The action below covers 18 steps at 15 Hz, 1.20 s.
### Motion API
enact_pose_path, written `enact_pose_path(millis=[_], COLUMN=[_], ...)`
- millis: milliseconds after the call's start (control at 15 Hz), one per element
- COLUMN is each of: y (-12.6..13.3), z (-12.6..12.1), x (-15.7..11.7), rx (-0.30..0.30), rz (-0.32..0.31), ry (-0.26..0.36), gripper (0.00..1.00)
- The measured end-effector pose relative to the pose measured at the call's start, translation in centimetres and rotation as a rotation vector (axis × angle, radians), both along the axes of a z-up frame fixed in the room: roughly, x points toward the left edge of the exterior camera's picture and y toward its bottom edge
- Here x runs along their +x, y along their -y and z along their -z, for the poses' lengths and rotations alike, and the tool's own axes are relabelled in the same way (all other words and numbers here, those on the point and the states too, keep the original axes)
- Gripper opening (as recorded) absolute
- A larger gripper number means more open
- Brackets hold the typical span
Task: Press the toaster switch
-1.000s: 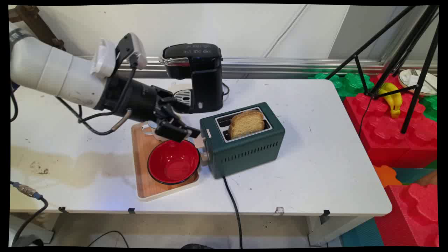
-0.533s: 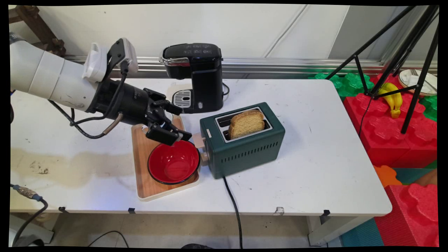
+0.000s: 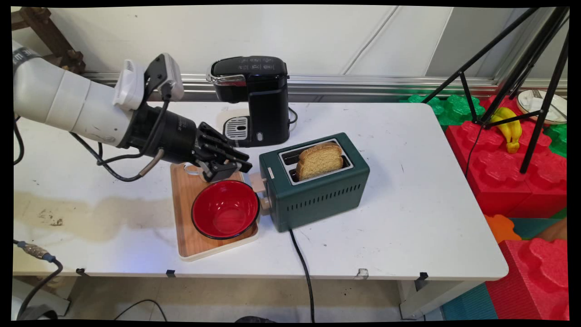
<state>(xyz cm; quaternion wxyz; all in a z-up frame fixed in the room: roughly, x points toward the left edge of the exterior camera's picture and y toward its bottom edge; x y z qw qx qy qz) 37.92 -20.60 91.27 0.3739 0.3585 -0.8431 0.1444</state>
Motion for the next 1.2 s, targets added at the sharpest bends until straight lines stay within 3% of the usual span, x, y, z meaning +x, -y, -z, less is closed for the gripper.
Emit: enact_pose_path(millis=[1200], y=[2.5], z=[4.6], x=[-1.4], rx=[0.053], rz=[-0.022], ry=[-0.004], gripper=[0.00])
